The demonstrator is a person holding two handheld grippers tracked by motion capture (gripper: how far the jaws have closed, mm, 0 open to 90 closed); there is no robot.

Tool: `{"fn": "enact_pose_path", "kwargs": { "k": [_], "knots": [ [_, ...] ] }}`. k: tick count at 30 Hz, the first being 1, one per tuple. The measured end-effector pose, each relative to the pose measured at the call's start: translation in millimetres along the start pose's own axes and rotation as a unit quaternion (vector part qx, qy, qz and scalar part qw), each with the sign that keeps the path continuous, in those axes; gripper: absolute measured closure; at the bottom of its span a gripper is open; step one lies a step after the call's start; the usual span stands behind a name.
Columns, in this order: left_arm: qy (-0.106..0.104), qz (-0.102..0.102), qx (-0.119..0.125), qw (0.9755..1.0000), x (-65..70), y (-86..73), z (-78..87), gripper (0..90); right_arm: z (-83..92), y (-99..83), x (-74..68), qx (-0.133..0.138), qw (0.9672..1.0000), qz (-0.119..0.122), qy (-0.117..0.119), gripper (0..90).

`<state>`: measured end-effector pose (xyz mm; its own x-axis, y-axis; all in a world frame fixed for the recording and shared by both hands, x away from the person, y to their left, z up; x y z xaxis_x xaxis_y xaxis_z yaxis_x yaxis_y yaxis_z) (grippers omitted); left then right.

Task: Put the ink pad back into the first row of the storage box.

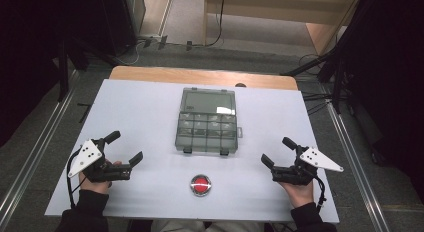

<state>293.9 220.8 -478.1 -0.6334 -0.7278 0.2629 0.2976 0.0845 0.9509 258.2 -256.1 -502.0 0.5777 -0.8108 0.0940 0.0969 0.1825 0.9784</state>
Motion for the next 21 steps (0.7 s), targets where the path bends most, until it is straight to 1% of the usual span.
{"fn": "enact_pose_path", "kwargs": {
  "k": [8, 14, 21],
  "knots": [
    [0.000, 0.001, -0.002, 1.0000, -0.3, 0.0, 0.8, 0.0, -0.5, -0.9, -1.3, -0.007, 1.0000, 0.001, 0.002, 0.0],
    [-0.004, 0.001, -0.004, 1.0000, 0.3, -0.3, 0.6, 0.0, -0.3, -0.5, -2.4, -0.006, 1.0000, -0.001, 0.007, 0.0],
    [-0.006, 0.001, -0.005, 1.0000, 0.6, -0.5, 0.3, 0.0, -2.7, -1.5, -5.9, -0.014, 0.9997, 0.002, 0.018, 0.0]
  ]
}}
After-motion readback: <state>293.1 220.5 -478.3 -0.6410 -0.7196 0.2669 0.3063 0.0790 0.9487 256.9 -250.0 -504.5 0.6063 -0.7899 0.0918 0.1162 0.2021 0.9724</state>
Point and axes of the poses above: each handheld gripper's, and its own axes: z roughly backward along the jaws, y roughly out of its top, x roughly to its right, the point moved 5 cm from there along -z, roughly forward along the jaws, and after that the axes turned 15 degrees about z, right-handed, at the moved point
